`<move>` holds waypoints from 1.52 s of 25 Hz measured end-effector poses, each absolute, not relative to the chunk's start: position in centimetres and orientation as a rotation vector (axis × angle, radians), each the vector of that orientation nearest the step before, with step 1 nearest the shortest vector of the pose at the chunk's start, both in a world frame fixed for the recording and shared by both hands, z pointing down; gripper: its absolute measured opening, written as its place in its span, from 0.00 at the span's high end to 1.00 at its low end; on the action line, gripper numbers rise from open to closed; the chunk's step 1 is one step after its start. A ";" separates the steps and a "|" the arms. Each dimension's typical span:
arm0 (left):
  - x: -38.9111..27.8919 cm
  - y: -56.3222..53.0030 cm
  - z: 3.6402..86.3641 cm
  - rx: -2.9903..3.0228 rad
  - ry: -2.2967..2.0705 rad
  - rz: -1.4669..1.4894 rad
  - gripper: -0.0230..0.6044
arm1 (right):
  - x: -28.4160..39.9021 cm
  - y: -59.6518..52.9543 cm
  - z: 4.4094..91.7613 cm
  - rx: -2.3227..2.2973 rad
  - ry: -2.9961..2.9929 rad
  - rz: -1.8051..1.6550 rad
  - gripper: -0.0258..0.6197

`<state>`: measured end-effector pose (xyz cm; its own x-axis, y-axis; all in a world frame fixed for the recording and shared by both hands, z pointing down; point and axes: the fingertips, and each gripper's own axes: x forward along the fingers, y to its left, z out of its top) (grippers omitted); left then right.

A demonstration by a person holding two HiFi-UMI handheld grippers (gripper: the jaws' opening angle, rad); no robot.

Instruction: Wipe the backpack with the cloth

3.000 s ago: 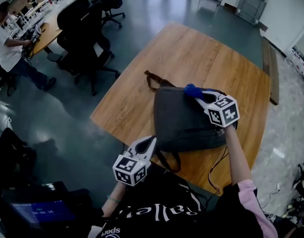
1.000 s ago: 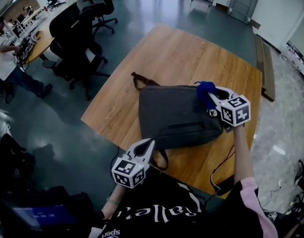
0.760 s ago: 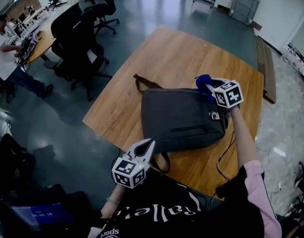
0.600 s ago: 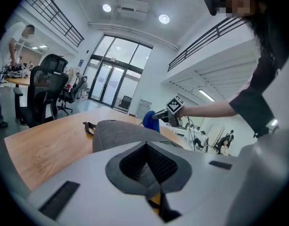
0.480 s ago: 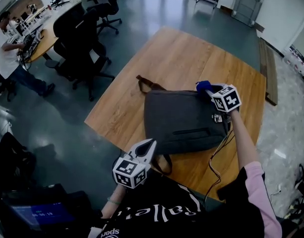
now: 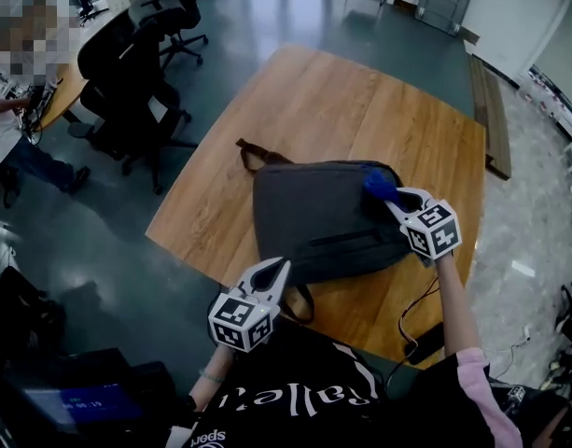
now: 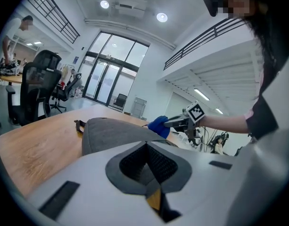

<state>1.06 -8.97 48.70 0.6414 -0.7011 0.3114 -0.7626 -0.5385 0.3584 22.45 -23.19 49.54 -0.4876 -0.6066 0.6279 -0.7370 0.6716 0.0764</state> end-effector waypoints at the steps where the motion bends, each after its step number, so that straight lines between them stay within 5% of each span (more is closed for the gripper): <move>1: 1.5 -8.9 49.0 2.403 -1.135 0.183 0.97 | 22.7 -22.2 49.7 1.032 -2.257 0.266 0.86; 21: 6.6 -8.5 50.4 2.464 -0.964 0.221 0.97 | 22.6 -5.7 53.7 1.096 -2.287 0.533 0.86; 38: 6.0 -8.9 50.6 2.432 -1.018 0.276 0.97 | 33.8 -27.4 47.5 1.339 -2.172 0.270 0.86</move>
<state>6.01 -8.86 50.63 0.7021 -0.6139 0.3607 -0.7121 -0.6048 0.3567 33.82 -27.41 47.47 -0.3378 -0.7552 0.5617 -0.8696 0.4787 0.1206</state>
